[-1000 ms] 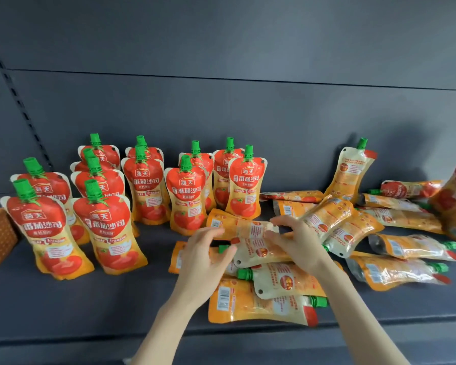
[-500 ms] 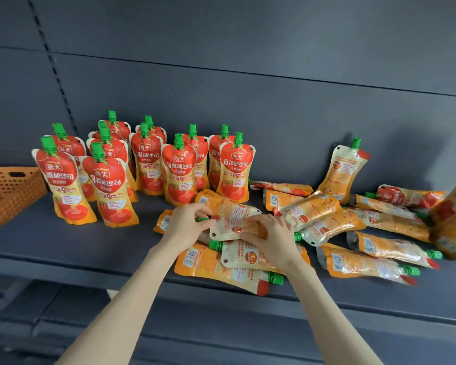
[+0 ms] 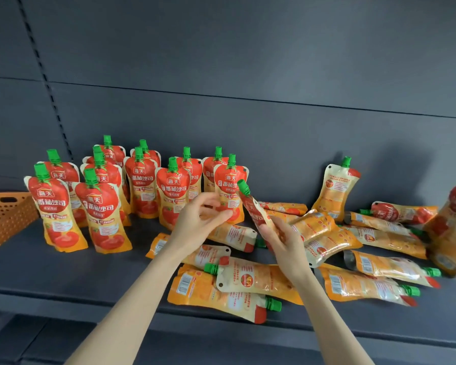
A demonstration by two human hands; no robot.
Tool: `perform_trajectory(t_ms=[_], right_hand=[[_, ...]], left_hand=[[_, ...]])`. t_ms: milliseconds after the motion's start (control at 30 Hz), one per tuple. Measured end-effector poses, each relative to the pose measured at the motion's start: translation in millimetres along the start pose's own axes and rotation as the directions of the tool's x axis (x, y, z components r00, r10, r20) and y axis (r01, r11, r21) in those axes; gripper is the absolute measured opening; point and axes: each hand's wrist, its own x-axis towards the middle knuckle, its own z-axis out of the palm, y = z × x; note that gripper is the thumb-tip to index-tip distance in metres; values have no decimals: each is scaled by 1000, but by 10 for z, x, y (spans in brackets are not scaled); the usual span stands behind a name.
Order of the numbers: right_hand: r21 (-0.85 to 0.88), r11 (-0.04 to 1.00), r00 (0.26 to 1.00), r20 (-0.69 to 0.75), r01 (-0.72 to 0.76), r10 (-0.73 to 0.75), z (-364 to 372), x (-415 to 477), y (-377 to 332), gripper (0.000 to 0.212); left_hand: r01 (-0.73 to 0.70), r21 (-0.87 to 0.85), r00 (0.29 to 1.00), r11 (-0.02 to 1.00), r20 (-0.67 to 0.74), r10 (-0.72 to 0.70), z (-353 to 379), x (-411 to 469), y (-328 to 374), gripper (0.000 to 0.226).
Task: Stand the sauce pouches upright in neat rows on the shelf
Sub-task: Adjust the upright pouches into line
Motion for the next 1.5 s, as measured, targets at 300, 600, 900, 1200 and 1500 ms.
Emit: perform_trajectory(t_ms=[300, 600, 900, 1200, 1500], right_hand=[[208, 978, 984, -171, -6, 42, -8, 84, 37, 35], [218, 976, 966, -256, 14, 44, 19, 41, 45, 18], [257, 966, 940, -331, -1, 88, -7, 65, 81, 22], [210, 978, 961, -269, -14, 71, 67, 145, 38, 14], [264, 964, 967, -247, 9, 59, 453, 451, -30, 16]], left_hand=[[-140, 500, 908, 855, 409, -90, 301, 279, -531, 68], [-366, 671, 857, 645, 514, -48, 447, 329, -599, 55], [-221, 270, 879, 937, 472, 71, 186, 347, -432, 23], [-83, -146, 988, 986, 118, 100, -47, 311, -244, 18], [111, -333, 978, 936, -131, -163, -189, 362, -355, 18]])
